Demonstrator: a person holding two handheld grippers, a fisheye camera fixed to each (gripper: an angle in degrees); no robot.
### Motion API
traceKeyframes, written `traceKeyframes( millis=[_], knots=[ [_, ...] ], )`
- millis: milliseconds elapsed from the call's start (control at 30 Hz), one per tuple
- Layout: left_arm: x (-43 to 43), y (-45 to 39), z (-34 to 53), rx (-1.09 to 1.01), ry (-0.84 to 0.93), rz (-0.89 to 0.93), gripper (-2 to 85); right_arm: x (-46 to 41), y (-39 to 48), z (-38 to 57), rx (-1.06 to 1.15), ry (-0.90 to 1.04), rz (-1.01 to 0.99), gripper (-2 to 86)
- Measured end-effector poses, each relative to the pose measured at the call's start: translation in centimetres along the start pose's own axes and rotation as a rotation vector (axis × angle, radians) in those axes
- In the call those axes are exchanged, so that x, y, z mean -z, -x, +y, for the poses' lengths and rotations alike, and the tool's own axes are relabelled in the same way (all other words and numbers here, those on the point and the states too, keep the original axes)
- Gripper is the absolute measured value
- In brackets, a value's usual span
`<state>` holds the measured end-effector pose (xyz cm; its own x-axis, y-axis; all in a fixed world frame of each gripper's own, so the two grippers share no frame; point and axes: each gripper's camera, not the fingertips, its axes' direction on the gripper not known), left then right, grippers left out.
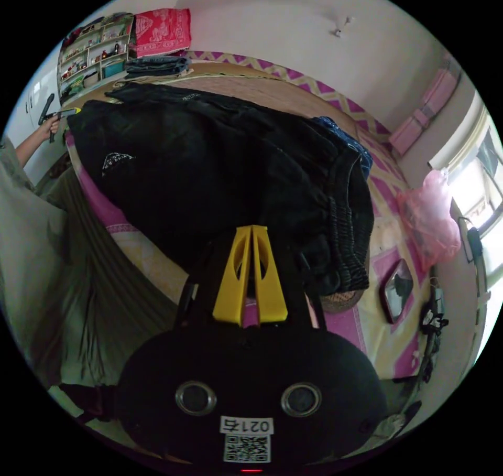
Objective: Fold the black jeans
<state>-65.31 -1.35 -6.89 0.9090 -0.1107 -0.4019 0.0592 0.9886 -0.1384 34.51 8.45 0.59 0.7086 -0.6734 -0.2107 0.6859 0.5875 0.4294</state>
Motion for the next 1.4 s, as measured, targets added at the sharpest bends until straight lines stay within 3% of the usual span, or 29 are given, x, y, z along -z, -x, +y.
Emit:
traceKeyframes(
  millis=[233, 467, 600, 633, 700, 1000, 1100, 1167, 1233, 1400],
  knots=[
    [3.5, -2.4, -3.3, -0.017, -0.160, 0.039, -0.6, 0.1, 1.1, 1.9, -0.106, -0.061, 0.014, -0.6],
    [-3.5, -4.5, -12.0, -0.032, 0.046, 0.088, 0.6, 0.1, 0.7, 2.9, -0.199, -0.060, -0.029, -0.6],
    [-9.8, -6.1, -12.7, -0.151, 0.283, -0.072, 1.1, 0.1, 0.8, 3.4, -0.221, -0.058, -0.029, -0.6],
    [-9.8, -5.9, -12.9, -0.149, 0.265, -0.053, 0.7, 0.2, 0.8, 3.5, -0.227, -0.057, -0.024, -0.6],
    [-9.8, -4.9, -13.0, -0.096, 0.283, -0.194, -0.5, 0.2, 0.8, 3.8, -0.238, -0.059, -0.018, -0.6],
    [-8.0, -5.8, -11.7, -0.193, 0.316, -0.258, -0.9, 0.5, -0.4, 5.9, -0.312, -0.111, -0.037, -0.6],
    [-4.9, -4.6, -11.6, -0.091, 0.214, -0.304, -0.9, 0.6, -1.4, 6.4, -0.322, -0.115, -0.058, -0.5],
    [1.2, -3.1, -10.6, 0.072, -0.024, -0.149, -0.7, 0.7, -2.9, 6.9, -0.385, -0.121, -0.099, -0.3],
    [4.9, -2.4, -8.9, 0.164, -0.113, -0.017, -0.3, 1.1, -4.2, 7.6, -0.466, -0.141, -0.153, 0.5],
    [10.0, -3.2, -2.6, 0.171, -0.095, 0.100, 4.5, 6.7, -8.0, 12.8, -0.828, -0.322, -0.051, 8.2]
  ],
)
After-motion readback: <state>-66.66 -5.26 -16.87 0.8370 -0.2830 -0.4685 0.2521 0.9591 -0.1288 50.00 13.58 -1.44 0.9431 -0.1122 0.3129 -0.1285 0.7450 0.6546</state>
